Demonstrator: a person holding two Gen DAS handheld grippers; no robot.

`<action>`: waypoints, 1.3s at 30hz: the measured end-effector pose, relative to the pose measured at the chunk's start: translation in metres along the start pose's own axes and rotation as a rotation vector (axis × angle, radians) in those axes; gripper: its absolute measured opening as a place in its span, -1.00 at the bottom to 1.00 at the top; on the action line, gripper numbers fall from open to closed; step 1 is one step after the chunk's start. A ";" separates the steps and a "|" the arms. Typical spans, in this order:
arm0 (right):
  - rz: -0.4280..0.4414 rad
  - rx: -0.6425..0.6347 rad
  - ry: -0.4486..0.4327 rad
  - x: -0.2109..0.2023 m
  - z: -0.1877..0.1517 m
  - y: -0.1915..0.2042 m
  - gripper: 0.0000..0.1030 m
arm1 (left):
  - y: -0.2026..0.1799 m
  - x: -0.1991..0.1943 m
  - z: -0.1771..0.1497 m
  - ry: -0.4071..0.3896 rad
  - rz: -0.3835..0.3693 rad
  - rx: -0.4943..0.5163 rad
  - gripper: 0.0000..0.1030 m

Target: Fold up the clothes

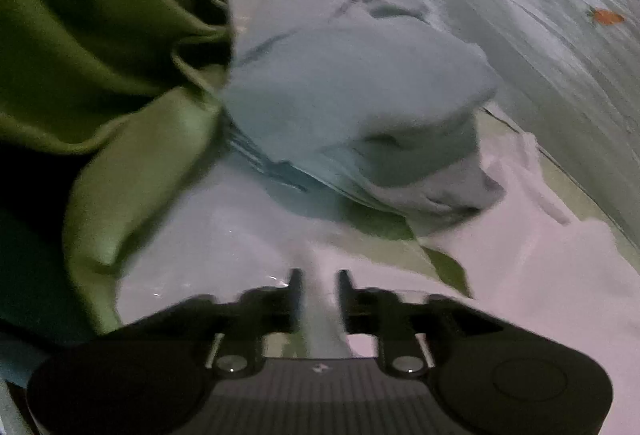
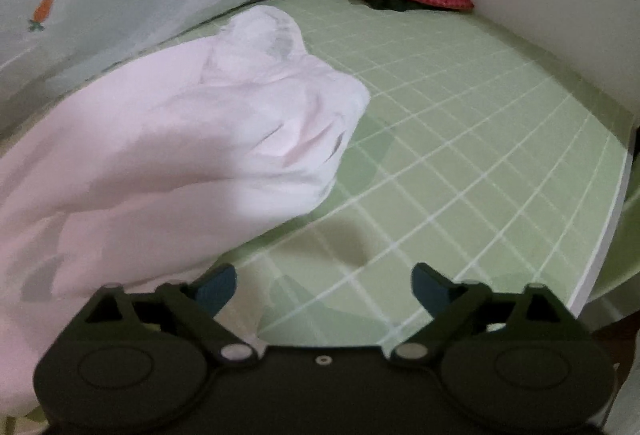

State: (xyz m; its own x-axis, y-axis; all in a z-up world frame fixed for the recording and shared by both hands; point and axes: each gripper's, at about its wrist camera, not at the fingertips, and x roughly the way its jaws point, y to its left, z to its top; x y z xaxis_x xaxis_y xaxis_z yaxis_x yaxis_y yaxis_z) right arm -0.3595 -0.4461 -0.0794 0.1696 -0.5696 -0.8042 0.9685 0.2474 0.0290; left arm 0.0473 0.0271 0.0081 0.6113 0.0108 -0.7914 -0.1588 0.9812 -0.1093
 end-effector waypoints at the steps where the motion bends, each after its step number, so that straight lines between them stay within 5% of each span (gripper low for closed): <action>1: 0.010 0.005 -0.016 -0.004 -0.001 0.001 1.00 | 0.001 0.003 0.003 0.006 -0.005 0.003 -0.01; 4: 0.053 0.044 -0.044 -0.010 0.003 0.005 1.00 | -0.015 0.014 0.001 0.044 -0.053 0.020 0.26; 9: 0.138 0.179 -0.062 -0.007 0.021 0.012 1.00 | -0.047 0.040 -0.007 0.152 -0.097 0.030 0.36; 13: 0.191 0.312 -0.016 0.009 0.037 0.012 1.00 | -0.054 0.058 -0.010 0.220 -0.100 -0.070 0.44; 21: 0.003 0.443 0.003 0.046 0.061 0.008 1.00 | -0.051 0.095 -0.008 0.305 -0.084 -0.273 0.47; 27: -0.025 0.458 0.029 0.070 0.073 0.011 1.00 | -0.044 0.109 -0.006 0.336 -0.058 -0.385 0.52; 37: 0.006 0.453 0.071 0.086 0.073 -0.005 0.98 | -0.047 0.126 -0.002 0.361 0.001 -0.392 0.52; 39: 0.011 0.467 0.070 0.084 0.073 -0.009 0.85 | -0.046 0.129 0.000 0.371 0.001 -0.413 0.52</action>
